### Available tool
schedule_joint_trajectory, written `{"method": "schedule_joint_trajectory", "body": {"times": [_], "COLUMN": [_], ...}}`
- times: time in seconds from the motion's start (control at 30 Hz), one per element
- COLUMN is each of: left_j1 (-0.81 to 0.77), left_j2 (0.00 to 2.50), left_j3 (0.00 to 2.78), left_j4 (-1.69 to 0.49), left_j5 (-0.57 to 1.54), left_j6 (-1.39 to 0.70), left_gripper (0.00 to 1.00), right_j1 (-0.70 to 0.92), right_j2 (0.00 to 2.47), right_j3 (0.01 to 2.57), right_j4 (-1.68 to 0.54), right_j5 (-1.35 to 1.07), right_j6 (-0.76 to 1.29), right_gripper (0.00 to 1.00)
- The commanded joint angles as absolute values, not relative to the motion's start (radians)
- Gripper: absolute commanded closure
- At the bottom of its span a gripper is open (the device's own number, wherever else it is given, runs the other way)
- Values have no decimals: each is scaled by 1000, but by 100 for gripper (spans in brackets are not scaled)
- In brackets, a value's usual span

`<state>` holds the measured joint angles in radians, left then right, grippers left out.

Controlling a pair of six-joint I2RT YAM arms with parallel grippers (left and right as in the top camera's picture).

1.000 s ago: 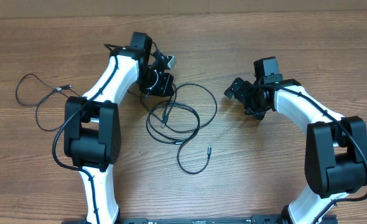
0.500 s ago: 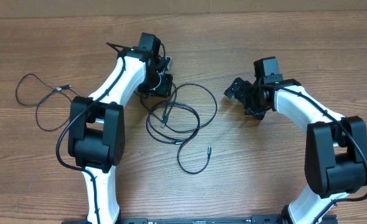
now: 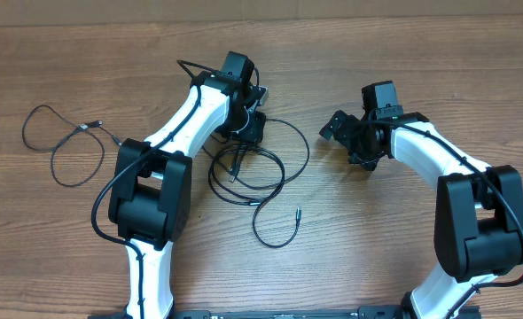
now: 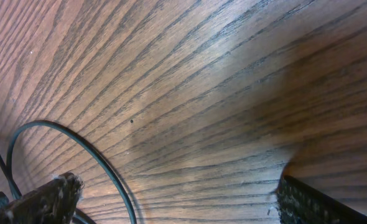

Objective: Untangle cables

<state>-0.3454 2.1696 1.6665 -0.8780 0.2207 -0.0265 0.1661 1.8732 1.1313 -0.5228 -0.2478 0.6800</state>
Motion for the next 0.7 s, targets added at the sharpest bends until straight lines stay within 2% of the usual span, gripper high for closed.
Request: {"method": "schedule_joint_trajectory", "body": {"times": [0.0, 0.47, 0.67], "left_j1": [-348, -348, -348], "left_j2": [2183, 2188, 2188], "left_j3": [1658, 1627, 1533], "left_j4": [-873, -831, -700], "left_j5": [188, 172, 168], "left_j6": [-15, -23, -23], "left_gripper": [55, 58, 68], "right_j1": [168, 168, 168], "right_j2": [1874, 1874, 1874], "right_j3": [1147, 1147, 1147], "right_j4": [-525, -525, -526], "right_j5": [-248, -248, -248], "right_j6": [678, 682, 682], "right_gripper": [0, 0, 0]}}
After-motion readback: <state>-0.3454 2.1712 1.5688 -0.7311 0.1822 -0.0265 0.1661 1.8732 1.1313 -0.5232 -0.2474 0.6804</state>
